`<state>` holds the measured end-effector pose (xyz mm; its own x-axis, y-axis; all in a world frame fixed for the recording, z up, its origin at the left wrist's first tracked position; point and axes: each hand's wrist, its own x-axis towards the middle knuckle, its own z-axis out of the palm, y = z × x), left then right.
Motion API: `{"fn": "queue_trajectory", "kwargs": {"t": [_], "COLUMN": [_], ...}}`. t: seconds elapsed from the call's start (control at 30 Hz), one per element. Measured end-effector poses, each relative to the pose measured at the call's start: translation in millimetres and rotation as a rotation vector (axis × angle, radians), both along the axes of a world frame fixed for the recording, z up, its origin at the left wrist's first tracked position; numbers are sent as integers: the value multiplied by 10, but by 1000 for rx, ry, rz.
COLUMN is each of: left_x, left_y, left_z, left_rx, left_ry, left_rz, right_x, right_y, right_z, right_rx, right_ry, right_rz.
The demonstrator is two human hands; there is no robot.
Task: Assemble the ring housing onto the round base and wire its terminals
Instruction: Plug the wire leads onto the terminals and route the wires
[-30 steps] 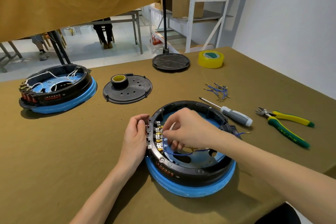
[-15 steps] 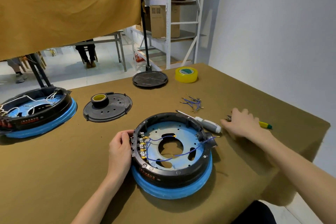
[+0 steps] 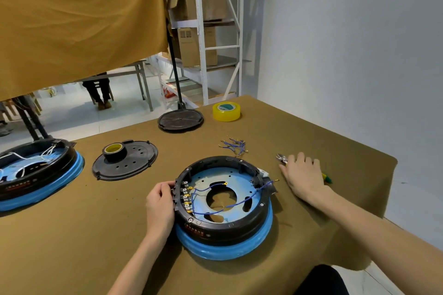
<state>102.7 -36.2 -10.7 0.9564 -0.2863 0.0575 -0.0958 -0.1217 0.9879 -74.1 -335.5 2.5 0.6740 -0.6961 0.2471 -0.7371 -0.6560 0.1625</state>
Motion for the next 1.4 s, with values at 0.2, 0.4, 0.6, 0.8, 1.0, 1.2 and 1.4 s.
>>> {"fn": "queue_trajectory", "kwargs": {"t": [0.2, 0.4, 0.6, 0.8, 1.0, 1.2, 1.4], "left_x": [-48, -153, -165, -72, -68, -70, -41], "left_y": [23, 183, 260, 288, 280, 280, 275], "left_z": [23, -19, -1, 27, 33, 29, 89], "left_rx": [-34, -54, 84, 84, 84, 89, 72], "left_ry": [-21, -47, -110, -76, -64, -55, -48], "left_rz": [-44, -228, -291, -350, -368, -375, -386], "right_x": [23, 227, 577, 772, 878, 980, 1312], "right_y": [161, 691, 1133, 1279, 1329, 1215, 1206], "right_z": [586, 1158, 1234, 1078, 1080, 1178, 1171], "right_rx": [423, 887, 859, 375, 234, 433, 696], "right_ry": [-546, -413, 281, 352, 386, 502, 713], "right_rz": [237, 599, 788, 884, 930, 843, 716]}}
